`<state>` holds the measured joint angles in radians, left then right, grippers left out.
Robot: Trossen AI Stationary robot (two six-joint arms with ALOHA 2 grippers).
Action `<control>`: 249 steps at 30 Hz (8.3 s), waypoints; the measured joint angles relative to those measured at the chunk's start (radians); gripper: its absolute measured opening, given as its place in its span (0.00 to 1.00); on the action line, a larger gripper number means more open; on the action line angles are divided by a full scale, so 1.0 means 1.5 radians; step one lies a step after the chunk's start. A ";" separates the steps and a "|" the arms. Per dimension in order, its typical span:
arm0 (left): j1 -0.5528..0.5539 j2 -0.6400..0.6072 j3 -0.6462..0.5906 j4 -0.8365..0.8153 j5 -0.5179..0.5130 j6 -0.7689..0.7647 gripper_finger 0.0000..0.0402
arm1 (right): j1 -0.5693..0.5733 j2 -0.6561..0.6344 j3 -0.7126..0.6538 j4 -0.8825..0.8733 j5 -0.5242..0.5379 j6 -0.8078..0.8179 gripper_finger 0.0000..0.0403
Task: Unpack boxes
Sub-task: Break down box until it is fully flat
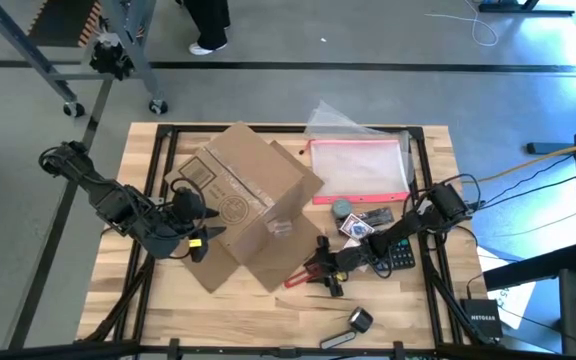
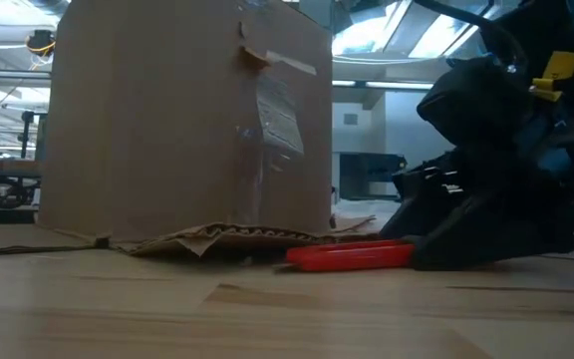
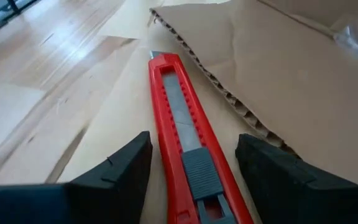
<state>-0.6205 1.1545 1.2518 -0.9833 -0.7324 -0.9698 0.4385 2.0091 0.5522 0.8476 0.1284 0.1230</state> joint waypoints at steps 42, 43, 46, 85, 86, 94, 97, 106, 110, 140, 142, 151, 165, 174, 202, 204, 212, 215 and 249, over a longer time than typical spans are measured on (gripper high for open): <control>0.000 0.000 0.000 0.000 0.000 0.011 0.55 | 0.049 -0.132 -0.004 -0.134 0.041 0.124 0.32; 0.000 0.000 0.000 0.000 0.000 0.011 0.55 | 0.052 -0.143 0.003 -0.159 0.041 0.133 0.32; 0.000 0.000 0.000 -0.001 0.000 0.011 0.55 | 0.059 -0.177 0.030 -0.255 0.041 0.144 0.32; -0.091 -0.001 0.036 0.000 0.027 0.246 0.55 | 0.088 -0.284 0.491 -0.869 0.159 0.232 0.32; -0.098 -0.001 0.036 0.000 0.027 0.245 0.55 | 0.089 -0.284 0.502 -0.876 0.174 0.236 0.32; -0.152 0.000 0.033 0.003 0.013 0.228 0.55 | 0.100 -0.284 0.595 -0.999 0.315 0.306 0.31; -0.163 0.000 0.021 0.008 -0.009 0.214 0.55 | 0.095 -0.284 0.633 -1.090 0.385 0.355 0.31; -0.145 0.012 -0.021 0.036 -0.073 0.233 0.55 | 0.061 -0.285 0.684 -1.208 0.443 0.424 0.32; -0.117 0.034 -0.022 0.043 -0.092 0.271 0.55 | 0.042 -0.284 0.684 -1.233 0.426 0.414 0.32; 0.017 0.141 -0.014 0.313 -0.079 0.430 0.55 | -0.002 -0.423 0.683 -1.460 0.406 0.347 0.32; 0.021 0.141 -0.014 0.313 -0.079 0.442 0.55 | -0.021 -0.435 0.683 -1.459 0.393 0.325 0.32; 0.048 0.141 -0.013 0.313 -0.080 0.462 0.55 | -0.119 -0.462 0.671 -1.445 0.313 0.224 0.32; 0.053 0.141 -0.013 0.318 -0.080 0.455 0.55 | -0.123 -0.624 0.347 -1.058 0.221 0.248 0.32; 0.063 0.141 -0.017 0.339 -0.080 0.456 0.55 | -0.123 -0.617 0.340 -0.981 0.235 0.229 0.32; 0.088 0.145 -0.044 0.378 -0.046 0.478 0.55 | -0.150 -0.585 0.340 -0.910 0.206 0.256 0.32; 0.090 0.145 -0.044 0.378 -0.046 0.479 0.55 | -0.161 -0.585 0.341 -0.906 0.199 0.269 0.32; 0.091 0.145 -0.044 0.377 -0.047 0.479 0.55 | -0.157 -0.602 0.344 -0.945 0.047 0.260 0.32; 0.091 0.145 -0.044 0.378 -0.047 0.481 0.55 | -0.098 -0.593 0.336 -0.950 0.006 0.247 0.32; 0.086 0.145 -0.045 0.379 -0.044 0.461 0.55 | 0.122 -0.088 0.105 -0.263 0.116 0.242 0.53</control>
<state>-0.4911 1.3724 1.1847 -0.4141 -0.7978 -0.2783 0.6209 1.8767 0.7097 0.4533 0.3022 0.4865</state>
